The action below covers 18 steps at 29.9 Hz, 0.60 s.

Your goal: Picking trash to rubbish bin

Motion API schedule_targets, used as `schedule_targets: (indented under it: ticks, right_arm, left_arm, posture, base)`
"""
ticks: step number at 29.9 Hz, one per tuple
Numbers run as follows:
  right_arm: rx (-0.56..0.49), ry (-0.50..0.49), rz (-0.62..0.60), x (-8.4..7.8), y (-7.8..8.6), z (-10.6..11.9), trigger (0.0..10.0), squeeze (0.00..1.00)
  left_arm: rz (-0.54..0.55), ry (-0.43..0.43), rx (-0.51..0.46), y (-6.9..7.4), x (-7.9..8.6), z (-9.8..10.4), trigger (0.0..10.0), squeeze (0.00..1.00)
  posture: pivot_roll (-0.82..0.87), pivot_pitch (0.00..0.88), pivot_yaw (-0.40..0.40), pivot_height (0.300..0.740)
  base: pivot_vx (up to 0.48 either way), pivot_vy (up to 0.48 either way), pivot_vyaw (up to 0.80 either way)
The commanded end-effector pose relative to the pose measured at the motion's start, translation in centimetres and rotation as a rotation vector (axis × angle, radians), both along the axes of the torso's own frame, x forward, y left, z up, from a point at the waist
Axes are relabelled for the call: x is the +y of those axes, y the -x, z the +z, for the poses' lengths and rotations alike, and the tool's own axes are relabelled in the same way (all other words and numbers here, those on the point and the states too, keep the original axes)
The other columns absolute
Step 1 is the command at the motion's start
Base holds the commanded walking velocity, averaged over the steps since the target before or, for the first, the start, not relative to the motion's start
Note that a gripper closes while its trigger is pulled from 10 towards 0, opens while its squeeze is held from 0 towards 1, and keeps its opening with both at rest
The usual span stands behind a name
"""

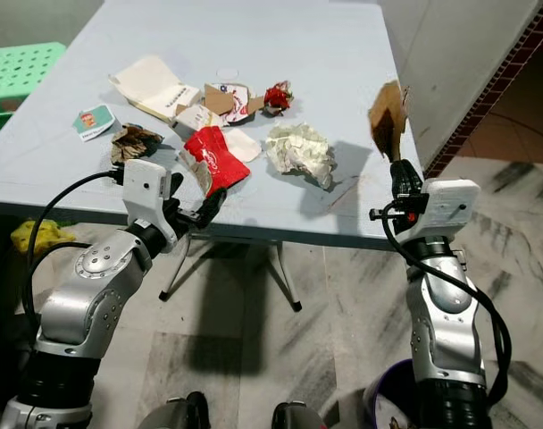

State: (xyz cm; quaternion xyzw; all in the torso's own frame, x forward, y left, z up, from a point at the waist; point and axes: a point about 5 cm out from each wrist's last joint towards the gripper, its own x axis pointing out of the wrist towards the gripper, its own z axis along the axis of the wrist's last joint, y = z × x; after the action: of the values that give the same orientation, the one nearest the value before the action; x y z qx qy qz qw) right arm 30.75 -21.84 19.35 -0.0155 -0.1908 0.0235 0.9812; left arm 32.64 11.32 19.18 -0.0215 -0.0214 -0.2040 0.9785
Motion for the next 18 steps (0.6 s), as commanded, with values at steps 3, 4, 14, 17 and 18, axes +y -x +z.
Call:
schedule_targets:
  ticks: [3, 4, 14, 17, 18]
  right_arm:
    - [0.008, -0.028, -0.039, -0.6, 0.7, 0.1, 10.0, 0.00]
    - [0.010, -0.026, -0.039, -0.5, 0.7, 0.0, 10.0, 0.00]
    - [0.075, -0.035, -0.097, -0.7, 1.2, -0.9, 10.0, 0.00]
    - [0.100, -0.017, -0.112, -0.7, 1.4, -1.3, 10.0, 0.00]
    - [0.105, -0.021, -0.114, -0.7, 1.5, -1.4, 10.0, 0.00]
  left_arm:
    - [0.014, 0.020, -0.025, -0.2, 0.0, 0.0, 10.0, 0.00]
    - [0.017, 0.030, -0.021, -0.2, 0.1, 0.0, 10.0, 0.00]
    - [0.052, 0.058, -0.013, 0.1, 0.6, -0.7, 10.0, 0.00]
    - [0.051, 0.053, -0.009, 0.2, 0.7, -1.0, 10.0, 0.00]
    - [0.051, 0.054, -0.008, 0.2, 0.7, -1.0, 10.0, 0.00]
  posture:
    - [-0.03, 0.104, -0.048, 0.740]
    - [-0.03, 0.102, -0.049, 0.740]
    - [-0.03, 0.116, -0.054, 0.740]
    - [-0.03, 0.133, -0.046, 0.740]
    - [-0.03, 0.134, -0.045, 0.740]
  base:
    - [0.000, 0.000, 0.00]
    - [0.000, 0.000, 0.00]
    - [0.000, 0.000, 0.00]
    - [0.000, 0.000, 0.00]
    - [0.000, 0.000, 0.00]
